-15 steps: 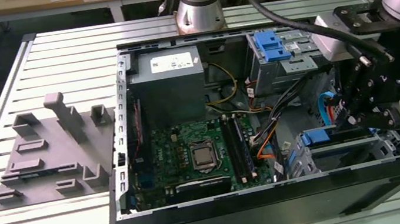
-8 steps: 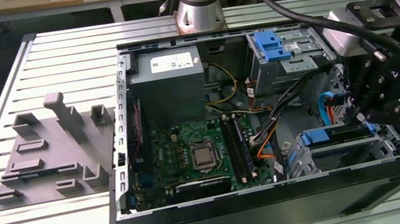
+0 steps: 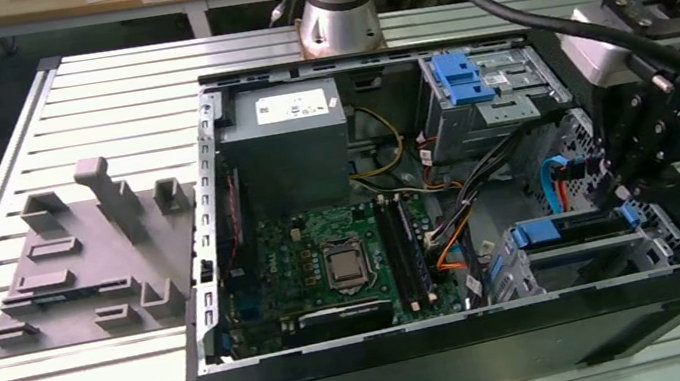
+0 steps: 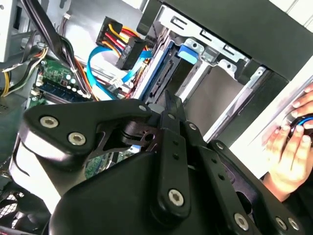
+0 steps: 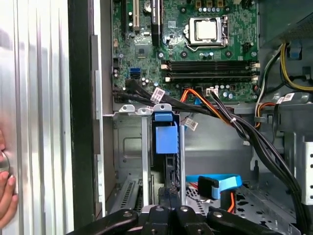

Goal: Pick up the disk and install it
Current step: 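Insert the first disk wire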

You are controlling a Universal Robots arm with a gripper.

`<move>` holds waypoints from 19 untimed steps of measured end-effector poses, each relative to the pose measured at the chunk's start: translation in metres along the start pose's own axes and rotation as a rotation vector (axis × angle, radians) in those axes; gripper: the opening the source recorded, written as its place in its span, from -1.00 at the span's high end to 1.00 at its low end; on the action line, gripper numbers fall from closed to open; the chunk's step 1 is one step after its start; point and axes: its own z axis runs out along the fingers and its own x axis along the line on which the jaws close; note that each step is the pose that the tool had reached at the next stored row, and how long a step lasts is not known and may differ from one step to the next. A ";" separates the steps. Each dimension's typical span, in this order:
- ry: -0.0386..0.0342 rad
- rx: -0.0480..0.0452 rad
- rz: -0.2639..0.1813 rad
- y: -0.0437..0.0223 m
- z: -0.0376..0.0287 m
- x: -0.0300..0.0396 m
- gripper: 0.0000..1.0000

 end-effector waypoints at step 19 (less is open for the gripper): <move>0.0001 0.0006 0.000 -0.0143 -0.0035 -0.0133 0.79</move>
